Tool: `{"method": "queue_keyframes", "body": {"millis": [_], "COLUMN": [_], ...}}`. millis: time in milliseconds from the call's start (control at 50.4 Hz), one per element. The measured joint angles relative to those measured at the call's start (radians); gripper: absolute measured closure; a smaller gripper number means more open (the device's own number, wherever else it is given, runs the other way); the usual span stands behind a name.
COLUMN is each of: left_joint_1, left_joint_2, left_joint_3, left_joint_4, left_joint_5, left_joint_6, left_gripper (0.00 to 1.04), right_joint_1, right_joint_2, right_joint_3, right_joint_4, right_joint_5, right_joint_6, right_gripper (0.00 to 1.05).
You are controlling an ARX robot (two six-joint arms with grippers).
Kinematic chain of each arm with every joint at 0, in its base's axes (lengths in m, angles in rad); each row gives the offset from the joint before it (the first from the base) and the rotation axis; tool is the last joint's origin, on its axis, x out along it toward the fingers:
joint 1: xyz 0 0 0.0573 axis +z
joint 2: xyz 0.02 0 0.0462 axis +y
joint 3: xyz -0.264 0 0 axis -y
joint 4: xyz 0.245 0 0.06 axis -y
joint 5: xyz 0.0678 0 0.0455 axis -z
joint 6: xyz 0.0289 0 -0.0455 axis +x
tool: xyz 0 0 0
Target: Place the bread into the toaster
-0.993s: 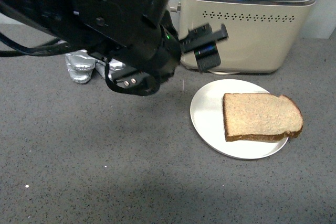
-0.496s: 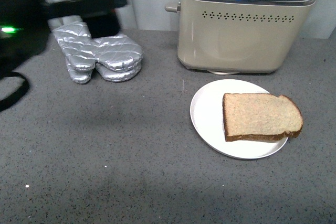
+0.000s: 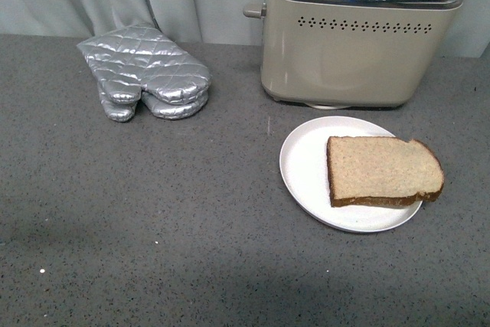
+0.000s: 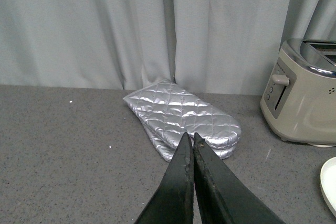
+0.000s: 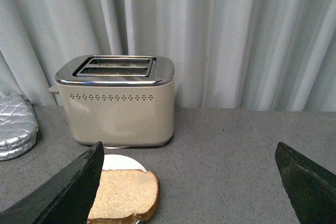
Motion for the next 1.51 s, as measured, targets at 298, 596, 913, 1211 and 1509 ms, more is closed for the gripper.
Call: {"method": "queue_keyframes", "body": {"millis": [298, 596, 913, 1211, 1509], "left_joint_1": [0.103, 0.172, 0.172, 0.172, 0.172], "left_joint_2": [-0.305, -0.556, -0.729, -0.842, -1.052], "left_joint_3": [-0.057, -0.058, -0.058, -0.058, -0.058], "left_joint_4": [-0.244, -0.469, -0.632, -0.745, -0.962], "left_joint_5": [0.12, 0.169, 0.17, 0.17, 0.171], "left_joint_6": [0.003, 0.003, 0.003, 0.003, 0.003], "left_gripper": [1.01, 1.01, 1.01, 1.01, 1.01], "right_joint_1": [0.0, 0.0, 0.0, 0.0, 0.0], "right_joint_2": [0.0, 0.0, 0.0, 0.0, 0.0], "right_joint_3": [0.0, 0.0, 0.0, 0.0, 0.0], "right_joint_4": [0.0, 0.0, 0.0, 0.0, 0.0], "right_joint_5": [0.0, 0.0, 0.0, 0.0, 0.0], "right_joint_6": [0.0, 0.0, 0.0, 0.0, 0.0], "right_gripper": [0.1, 0.1, 0.1, 0.1, 0.1]}}
